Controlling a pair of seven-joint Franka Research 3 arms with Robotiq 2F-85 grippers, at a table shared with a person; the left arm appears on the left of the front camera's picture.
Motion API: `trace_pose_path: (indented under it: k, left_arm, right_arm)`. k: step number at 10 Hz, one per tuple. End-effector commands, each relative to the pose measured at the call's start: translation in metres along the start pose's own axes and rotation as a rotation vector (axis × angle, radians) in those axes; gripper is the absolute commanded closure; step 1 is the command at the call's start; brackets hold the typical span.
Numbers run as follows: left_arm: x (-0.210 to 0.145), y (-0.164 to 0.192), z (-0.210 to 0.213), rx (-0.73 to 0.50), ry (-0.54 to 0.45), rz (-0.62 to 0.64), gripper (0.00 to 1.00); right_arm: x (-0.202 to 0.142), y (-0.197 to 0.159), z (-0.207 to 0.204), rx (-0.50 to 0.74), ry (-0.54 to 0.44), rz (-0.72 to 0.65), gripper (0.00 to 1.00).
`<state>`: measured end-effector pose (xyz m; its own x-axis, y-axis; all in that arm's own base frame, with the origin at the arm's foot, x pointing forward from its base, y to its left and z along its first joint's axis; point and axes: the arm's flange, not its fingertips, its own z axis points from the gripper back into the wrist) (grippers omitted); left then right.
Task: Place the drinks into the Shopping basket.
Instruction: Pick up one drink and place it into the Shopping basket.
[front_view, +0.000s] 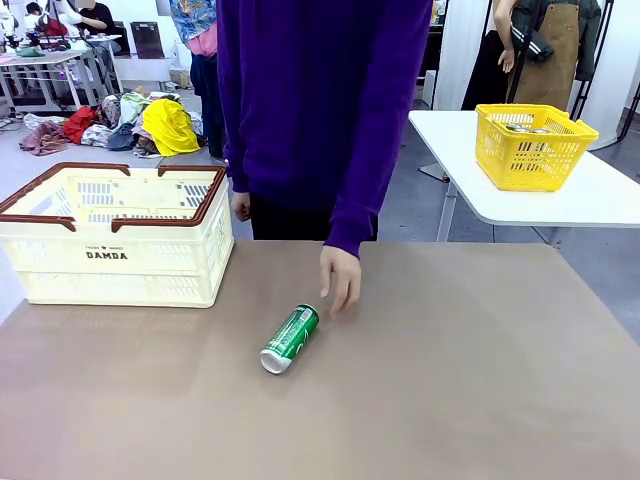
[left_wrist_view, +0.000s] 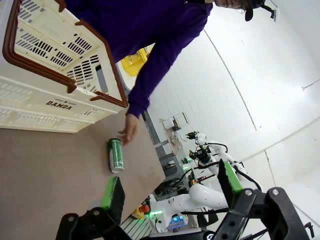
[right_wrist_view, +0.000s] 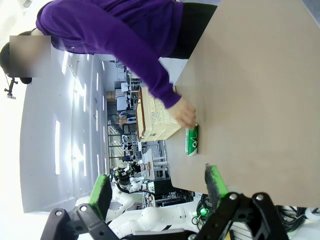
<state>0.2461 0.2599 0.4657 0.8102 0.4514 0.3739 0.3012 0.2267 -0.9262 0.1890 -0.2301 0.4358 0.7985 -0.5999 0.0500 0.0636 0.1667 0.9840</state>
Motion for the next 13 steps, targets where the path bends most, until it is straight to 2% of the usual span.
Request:
trace_pose_path:
  k: [1, 6, 7, 9, 10, 11, 13]
  left_arm:
    - [0.001, -0.002, 0.001, -0.020, -0.010, -0.010, 0.00]
    - [0.000, 0.000, 0.000, 0.000, 0.000, 0.000, 0.00]
    - [0.001, -0.012, -0.029, 0.073, 0.078, -0.014, 0.00]
    - [0.003, -0.033, -0.116, 0.212, 0.395, -0.082, 0.00]
    - [-0.002, -0.039, -0.165, 0.294, 0.521, -0.117, 0.00]
    - [-0.014, -0.040, -0.212, 0.372, 0.620, -0.160, 0.00]
    - [-0.044, -0.025, -0.290, 0.519, 0.754, -0.228, 0.00]
  right_arm:
    - [0.002, 0.002, 0.000, 0.021, -0.008, 0.003, 0.00]
    - [0.002, 0.002, 0.000, 0.021, -0.008, 0.003, 0.00]
    - [0.002, 0.002, 0.000, 0.021, -0.008, 0.003, 0.00]
    - [0.002, 0.002, 0.000, 0.021, -0.008, 0.003, 0.00]
    - [0.002, 0.002, 0.000, 0.021, -0.008, 0.003, 0.00]
    - [0.002, 0.002, 0.000, 0.021, -0.008, 0.003, 0.00]
    - [0.002, 0.002, 0.000, 0.021, -0.008, 0.003, 0.00]
